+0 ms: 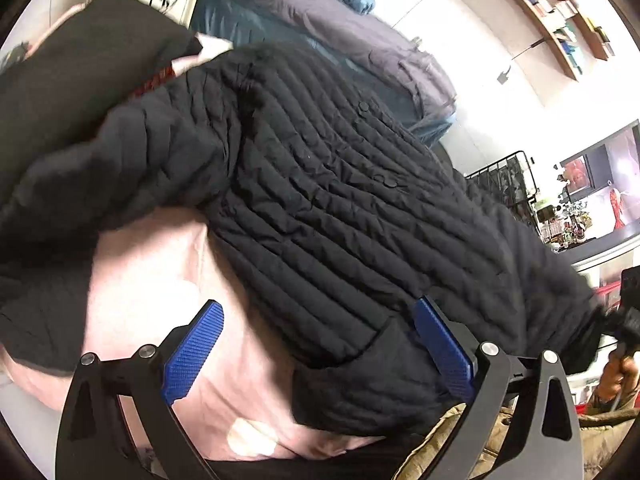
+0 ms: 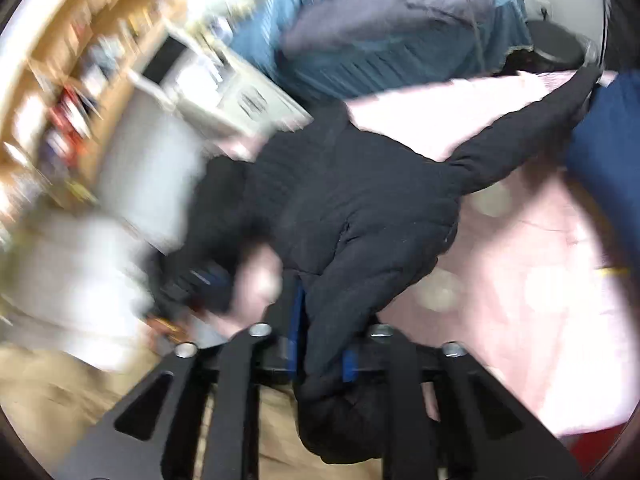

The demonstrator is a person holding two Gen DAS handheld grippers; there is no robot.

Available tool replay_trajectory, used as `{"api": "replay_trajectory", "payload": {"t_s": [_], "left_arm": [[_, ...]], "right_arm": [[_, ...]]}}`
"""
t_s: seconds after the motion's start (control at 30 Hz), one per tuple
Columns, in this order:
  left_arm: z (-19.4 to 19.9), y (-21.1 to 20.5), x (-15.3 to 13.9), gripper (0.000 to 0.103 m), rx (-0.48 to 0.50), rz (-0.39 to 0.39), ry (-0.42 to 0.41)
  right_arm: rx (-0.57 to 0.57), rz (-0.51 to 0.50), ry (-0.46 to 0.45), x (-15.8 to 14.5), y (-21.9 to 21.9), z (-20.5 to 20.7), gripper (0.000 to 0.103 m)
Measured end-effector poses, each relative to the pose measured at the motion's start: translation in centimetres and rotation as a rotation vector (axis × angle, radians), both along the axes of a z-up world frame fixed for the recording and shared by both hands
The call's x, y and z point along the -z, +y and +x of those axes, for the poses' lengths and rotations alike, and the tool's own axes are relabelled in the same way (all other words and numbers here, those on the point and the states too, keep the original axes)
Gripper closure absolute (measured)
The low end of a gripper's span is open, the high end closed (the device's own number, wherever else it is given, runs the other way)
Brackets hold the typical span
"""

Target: Fold large clothes

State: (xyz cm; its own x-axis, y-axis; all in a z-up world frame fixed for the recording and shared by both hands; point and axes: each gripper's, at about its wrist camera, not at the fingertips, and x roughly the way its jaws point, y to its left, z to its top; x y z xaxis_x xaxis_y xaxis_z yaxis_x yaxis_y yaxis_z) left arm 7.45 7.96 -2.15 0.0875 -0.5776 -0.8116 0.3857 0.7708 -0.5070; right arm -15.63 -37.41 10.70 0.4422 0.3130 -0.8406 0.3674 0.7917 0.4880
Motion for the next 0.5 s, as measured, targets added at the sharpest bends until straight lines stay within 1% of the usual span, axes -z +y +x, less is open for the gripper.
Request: {"api": "replay_trajectory", "payload": {"t_s": [0.03,0.07,0.1,0.13,0.17,0.2,0.23,0.27,0.3,0.37,0.4,0.43,0.47,0.5], "left_arm": [[-0.1,-0.6,0.8,0.009,0.005,0.033,0.013],[-0.2,-1.0,1.3,0.009,0.011,0.069,0.015],[-0.2,-1.6,1.6,0.009,0.025,0.098,0.015],[-0.4,-2.3,1.9,0.009,0.057,0.113,0.013],[-0.4,-2.6,1.9,0.009,0.075,0.122,0.009],[-0.5,-2.9,1.9,0.009,0.086,0.135,0.003],[-0.5,-2.9,2.0,0.009,0.093,0.144,0.0],[-0.4,-3.0,2.0,0.009,0.092,0.145,0.002],[-0.2,-2.6,2.1,0.009,0.085,0.144,0.006],[0.4,-2.2,2.4,0.009,0.055,0.141,0.019],[0.9,-2.0,2.5,0.009,0.036,0.136,0.026],[1.3,-2.1,2.7,0.009,0.022,0.128,0.033],[1.6,-2.2,2.8,0.009,0.014,0.122,0.041],[2.0,-2.5,3.0,0.009,0.008,0.12,0.049]], "right_arm": [[-0.02,-0.096,0.151,2.4,0.1,0.5,0.015],[-0.035,-0.205,0.322,5.3,0.0,1.3,0.007],[-0.045,-0.258,0.403,7.3,-0.4,1.1,0.007],[-0.052,-0.293,0.459,9.6,-0.2,0.8,0.007],[-0.057,-0.273,0.495,11.6,-0.3,0.4,0.007],[-0.047,-0.237,0.514,12.9,-0.7,-0.7,0.007],[-0.018,-0.205,0.518,13.5,-0.9,-1.3,0.007],[0.03,-0.185,0.497,13.8,-1.6,-1.6,0.007],[0.069,-0.175,0.474,13.6,-2.1,-1.7,0.006],[0.163,-0.121,0.43,12.8,-3.3,-1.5,0.007],[0.215,-0.089,0.401,12.8,-4.4,-1.6,0.007],[0.252,-0.068,0.378,12.6,-4.3,-3.0,0.007],[0.303,-0.041,0.357,12.6,-5.2,-3.0,0.006],[0.327,-0.025,0.351,13.0,-5.6,-2.9,0.007]]}}
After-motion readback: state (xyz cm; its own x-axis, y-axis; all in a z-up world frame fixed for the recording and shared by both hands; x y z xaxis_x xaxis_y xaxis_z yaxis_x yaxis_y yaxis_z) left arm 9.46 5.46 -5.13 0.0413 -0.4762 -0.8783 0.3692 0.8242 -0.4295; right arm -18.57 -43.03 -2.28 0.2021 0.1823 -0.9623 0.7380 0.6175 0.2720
